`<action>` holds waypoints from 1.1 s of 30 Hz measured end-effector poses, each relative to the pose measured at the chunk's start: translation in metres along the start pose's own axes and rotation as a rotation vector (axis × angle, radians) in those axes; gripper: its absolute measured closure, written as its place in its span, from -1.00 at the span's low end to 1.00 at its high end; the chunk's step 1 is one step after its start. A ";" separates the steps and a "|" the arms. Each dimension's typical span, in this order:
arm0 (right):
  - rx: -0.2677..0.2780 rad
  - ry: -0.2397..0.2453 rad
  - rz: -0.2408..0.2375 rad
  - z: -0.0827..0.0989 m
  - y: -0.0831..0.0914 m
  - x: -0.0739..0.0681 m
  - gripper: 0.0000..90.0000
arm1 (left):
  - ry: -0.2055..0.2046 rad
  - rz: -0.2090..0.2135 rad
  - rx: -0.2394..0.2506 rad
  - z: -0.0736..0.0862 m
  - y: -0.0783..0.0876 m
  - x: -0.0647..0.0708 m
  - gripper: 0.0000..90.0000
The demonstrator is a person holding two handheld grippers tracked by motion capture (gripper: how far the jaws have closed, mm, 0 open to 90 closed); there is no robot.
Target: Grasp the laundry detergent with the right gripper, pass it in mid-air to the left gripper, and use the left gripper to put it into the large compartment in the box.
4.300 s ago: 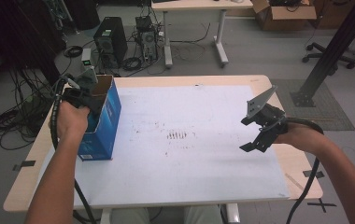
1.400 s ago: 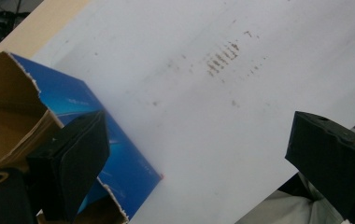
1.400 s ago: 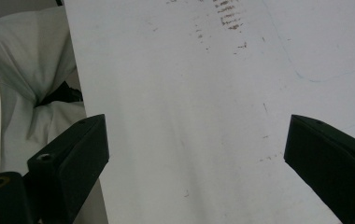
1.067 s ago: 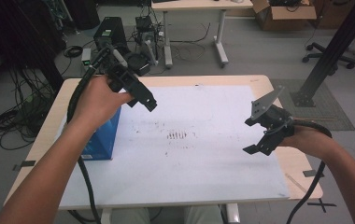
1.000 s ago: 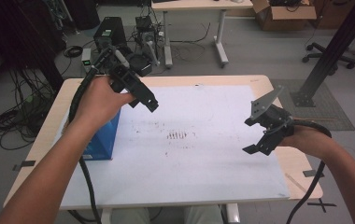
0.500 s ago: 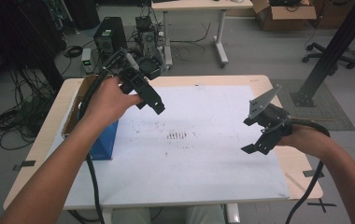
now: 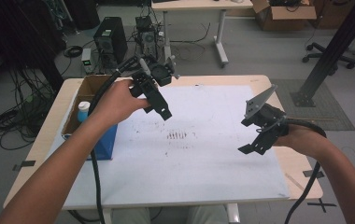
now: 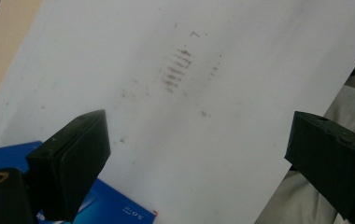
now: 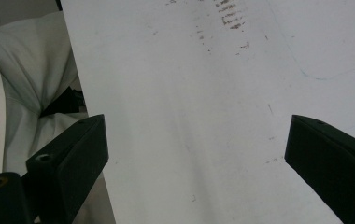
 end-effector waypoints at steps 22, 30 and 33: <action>-0.008 0.003 0.010 -0.008 0.005 0.002 -0.87 | -0.152 0.031 -0.042 -0.011 -0.017 0.010 -0.84; -0.008 0.005 0.006 -0.009 0.002 0.006 -0.87 | -0.198 0.047 -0.030 -0.015 -0.018 0.015 -0.84; -0.014 0.005 0.007 -0.010 0.003 0.006 -0.87 | -0.200 0.049 -0.025 -0.016 -0.018 0.014 -0.84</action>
Point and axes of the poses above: each handheld gripper's, and its own axes: y roughly backward along the jaws, z roughly out of its underside, x roughly to its right, the point moved 6 cm from there along -y, roughly forward along the jaws, and after that the axes turned 13 degrees about y, right-handed, at the moved point
